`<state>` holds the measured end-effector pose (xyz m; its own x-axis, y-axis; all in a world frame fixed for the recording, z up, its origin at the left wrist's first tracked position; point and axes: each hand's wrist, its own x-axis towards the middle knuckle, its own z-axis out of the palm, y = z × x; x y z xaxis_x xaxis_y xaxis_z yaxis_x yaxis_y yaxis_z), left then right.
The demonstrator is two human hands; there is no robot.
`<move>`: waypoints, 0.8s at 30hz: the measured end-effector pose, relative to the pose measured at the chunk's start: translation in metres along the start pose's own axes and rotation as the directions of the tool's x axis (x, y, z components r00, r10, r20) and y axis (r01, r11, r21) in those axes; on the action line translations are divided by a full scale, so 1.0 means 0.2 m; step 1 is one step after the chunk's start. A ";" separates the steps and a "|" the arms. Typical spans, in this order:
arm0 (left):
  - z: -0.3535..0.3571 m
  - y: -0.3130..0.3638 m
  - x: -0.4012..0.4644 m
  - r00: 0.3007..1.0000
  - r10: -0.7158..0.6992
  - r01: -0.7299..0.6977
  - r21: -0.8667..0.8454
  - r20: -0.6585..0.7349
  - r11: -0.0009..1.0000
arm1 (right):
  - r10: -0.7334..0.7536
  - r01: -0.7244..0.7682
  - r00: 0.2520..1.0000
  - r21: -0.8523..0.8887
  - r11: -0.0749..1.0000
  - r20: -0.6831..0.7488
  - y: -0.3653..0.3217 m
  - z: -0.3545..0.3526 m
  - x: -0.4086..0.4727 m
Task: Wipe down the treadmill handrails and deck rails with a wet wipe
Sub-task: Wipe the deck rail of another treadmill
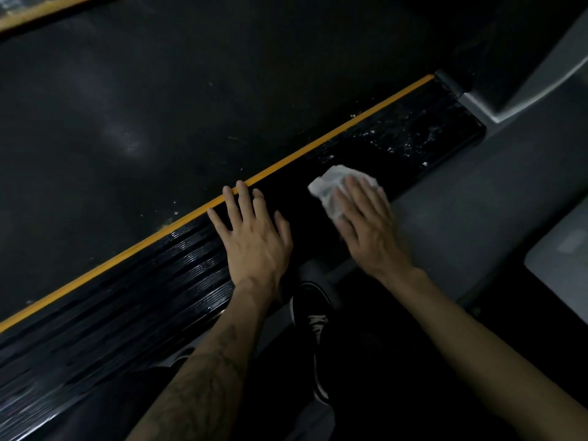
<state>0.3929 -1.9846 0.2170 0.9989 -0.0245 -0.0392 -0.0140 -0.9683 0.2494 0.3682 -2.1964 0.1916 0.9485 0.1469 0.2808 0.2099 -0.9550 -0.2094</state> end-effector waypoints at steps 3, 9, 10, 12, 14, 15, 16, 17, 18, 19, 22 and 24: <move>0.00 0.00 0.00 1.000 0.003 -0.003 0.001 -0.003 1.000 | 0.150 -0.149 0.988 0.019 0.989 -0.040 -0.07 0.03 0.01; 0.01 0.01 0.00 1.000 0.006 -0.006 -0.004 -0.014 1.000 | -0.070 0.069 0.997 0.022 0.997 0.043 -0.07 0.01 0.00; 0.01 0.01 0.00 1.000 0.006 -0.006 -0.005 -0.015 1.000 | -0.007 0.007 0.999 0.018 1.000 0.031 -0.04 -0.02 0.03; 0.01 0.00 0.01 1.000 0.004 -0.004 -0.008 -0.018 1.000 | 0.149 -0.149 0.989 0.020 0.989 -0.001 -0.05 -0.03 0.05; 0.00 0.00 0.01 1.000 0.003 -0.003 -0.009 -0.010 1.000 | 0.179 -0.178 0.983 0.025 0.984 -0.027 -0.15 0.02 0.03; 0.00 0.00 0.01 1.000 0.004 -0.004 -0.010 -0.003 1.000 | 0.125 -0.124 0.992 0.036 0.992 -0.019 -0.19 0.04 0.00; 0.00 0.01 0.01 1.000 0.005 -0.005 -0.012 0.005 1.000 | 0.046 -0.046 0.999 0.042 0.998 0.006 -0.20 0.05 -0.03; 0.00 0.01 0.01 1.000 0.003 -0.003 -0.014 0.009 1.000 | -0.035 0.034 0.999 0.034 0.999 0.032 -0.18 0.04 -0.04; 0.00 0.01 0.01 1.000 0.004 -0.004 -0.015 0.009 1.000 | -0.088 0.087 0.995 0.018 0.996 0.040 -0.13 0.02 -0.03; 0.00 0.01 0.01 1.000 0.005 -0.005 -0.013 0.007 1.000 | -0.093 0.093 0.995 0.003 0.996 0.033 -0.08 0.00 -0.01; 0.00 0.01 0.01 1.000 0.006 -0.006 -0.013 0.005 1.000 | 0.127 -0.127 0.992 0.016 0.992 0.021 -0.05 -0.05 0.05; 0.00 0.01 0.01 1.000 0.007 -0.007 -0.012 0.005 1.000 | 0.203 -0.203 0.978 -0.005 0.979 0.046 -0.14 -0.04 0.05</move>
<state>0.3944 -1.9866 0.2182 0.9986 -0.0320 -0.0420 -0.0200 -0.9651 0.2609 0.3709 -2.1696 0.2073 0.9812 -0.0380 0.1890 0.0122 -0.9663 -0.2573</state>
